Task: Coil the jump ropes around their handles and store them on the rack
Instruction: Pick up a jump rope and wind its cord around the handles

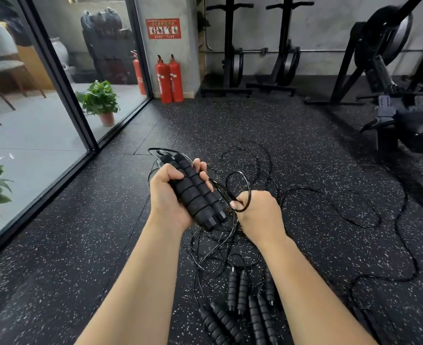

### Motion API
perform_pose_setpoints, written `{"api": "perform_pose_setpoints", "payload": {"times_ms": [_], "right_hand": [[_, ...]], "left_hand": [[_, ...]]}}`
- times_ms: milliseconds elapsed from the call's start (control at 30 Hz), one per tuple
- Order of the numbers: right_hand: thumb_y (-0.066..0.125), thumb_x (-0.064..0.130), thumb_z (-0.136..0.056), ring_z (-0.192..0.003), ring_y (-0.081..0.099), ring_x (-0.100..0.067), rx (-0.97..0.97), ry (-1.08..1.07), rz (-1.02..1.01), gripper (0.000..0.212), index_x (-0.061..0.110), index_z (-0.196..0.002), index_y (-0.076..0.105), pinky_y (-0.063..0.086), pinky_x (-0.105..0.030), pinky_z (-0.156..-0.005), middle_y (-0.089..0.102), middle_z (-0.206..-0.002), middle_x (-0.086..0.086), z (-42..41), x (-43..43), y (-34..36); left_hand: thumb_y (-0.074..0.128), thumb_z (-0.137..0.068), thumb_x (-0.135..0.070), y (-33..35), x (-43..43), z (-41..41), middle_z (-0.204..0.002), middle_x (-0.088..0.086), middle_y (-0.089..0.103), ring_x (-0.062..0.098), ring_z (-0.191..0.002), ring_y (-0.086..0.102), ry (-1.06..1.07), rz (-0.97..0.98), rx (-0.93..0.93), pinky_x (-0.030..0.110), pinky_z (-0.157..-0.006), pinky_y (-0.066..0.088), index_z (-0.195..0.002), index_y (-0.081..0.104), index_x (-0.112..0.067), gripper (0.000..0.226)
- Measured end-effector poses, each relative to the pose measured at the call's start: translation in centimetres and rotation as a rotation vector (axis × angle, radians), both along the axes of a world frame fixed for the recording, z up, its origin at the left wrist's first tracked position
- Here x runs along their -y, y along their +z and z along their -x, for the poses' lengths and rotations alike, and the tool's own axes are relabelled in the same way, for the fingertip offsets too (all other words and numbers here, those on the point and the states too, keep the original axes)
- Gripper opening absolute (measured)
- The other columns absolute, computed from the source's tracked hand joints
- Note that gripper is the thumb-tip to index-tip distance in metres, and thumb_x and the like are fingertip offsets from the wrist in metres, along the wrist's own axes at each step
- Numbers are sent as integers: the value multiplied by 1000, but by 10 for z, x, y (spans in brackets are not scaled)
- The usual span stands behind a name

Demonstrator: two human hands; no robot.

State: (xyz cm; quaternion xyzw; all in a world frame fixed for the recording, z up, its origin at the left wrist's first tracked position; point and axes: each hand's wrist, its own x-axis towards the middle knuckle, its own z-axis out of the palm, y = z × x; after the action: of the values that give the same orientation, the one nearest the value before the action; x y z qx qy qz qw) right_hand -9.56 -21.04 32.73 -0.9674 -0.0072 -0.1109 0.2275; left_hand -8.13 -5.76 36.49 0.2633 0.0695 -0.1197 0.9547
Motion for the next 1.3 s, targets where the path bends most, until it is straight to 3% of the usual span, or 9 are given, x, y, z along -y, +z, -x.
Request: {"api": "perform_pose_setpoints", "payload": {"times_ms": [67,200,367,500,633,767,900,1133,1300], "right_hand": [[52,19,-96,-69,55,-26,-52,-26,76,34,16,-62,50,38,-27,-57,52,-65,-1,2,2,-1],[45,17,-95,-66,50,-23,-93,-84,228,37,15,-59,36,32,-27,-56,44,-63,2,4,16,-9],[53,30,-95,-75,60,-19,-66,29,48,21,19,-86,68,45,-29,-64,68,-79,4,5,14,-10],[62,38,-90,-87,62,-17,6,102,-82,28,20,-110,68,50,-33,-77,68,-98,4,5,-2,-6],[57,32,-93,-69,51,-22,115,49,-35,24,16,-76,53,31,-32,-55,64,-81,-3,4,-15,-5],[41,26,-101,-86,63,-26,80,46,128,30,13,-92,66,37,-30,-62,69,-90,-5,4,-13,-1],[39,30,-102,-93,64,-23,53,90,234,28,17,-100,64,38,-29,-66,68,-98,-1,5,-10,-4],[47,22,-95,-80,55,-24,-24,91,290,12,18,-84,43,32,-29,-62,64,-92,0,5,-4,-14],[47,27,-99,-76,51,-26,-95,94,291,32,17,-71,34,31,-30,-63,65,-96,-3,4,1,-17]], "left_hand": [[47,-56,-15,0,-2,-1,-96,10,62,18,-68,56,52,-10,8,29,-77,43,-96,60,-3,43],[51,-53,-14,3,-24,-5,-98,7,59,18,-71,57,188,113,92,29,-88,40,-94,58,-4,43],[54,-46,-14,7,-23,-2,-91,7,61,17,-67,55,166,160,111,29,-81,40,-93,58,-5,48],[47,-53,-16,10,-15,-1,-92,8,59,16,-67,54,152,187,76,29,-80,41,-95,57,-4,44],[47,-54,-17,11,-3,2,-98,8,58,16,-68,53,95,218,44,28,-78,43,-95,58,-4,44],[48,-54,-16,10,0,2,-100,8,59,16,-67,56,100,177,21,28,-79,43,-97,59,-4,46],[48,-55,-15,7,-2,1,-95,9,62,18,-67,59,148,59,-8,28,-73,47,-97,61,-3,45],[49,-56,-12,11,0,5,-87,8,64,17,-68,58,178,-91,3,27,-72,47,-91,64,-3,40],[49,-53,-13,12,-2,5,-86,7,66,17,-69,58,193,-44,32,26,-71,48,-91,63,-4,41]]}}
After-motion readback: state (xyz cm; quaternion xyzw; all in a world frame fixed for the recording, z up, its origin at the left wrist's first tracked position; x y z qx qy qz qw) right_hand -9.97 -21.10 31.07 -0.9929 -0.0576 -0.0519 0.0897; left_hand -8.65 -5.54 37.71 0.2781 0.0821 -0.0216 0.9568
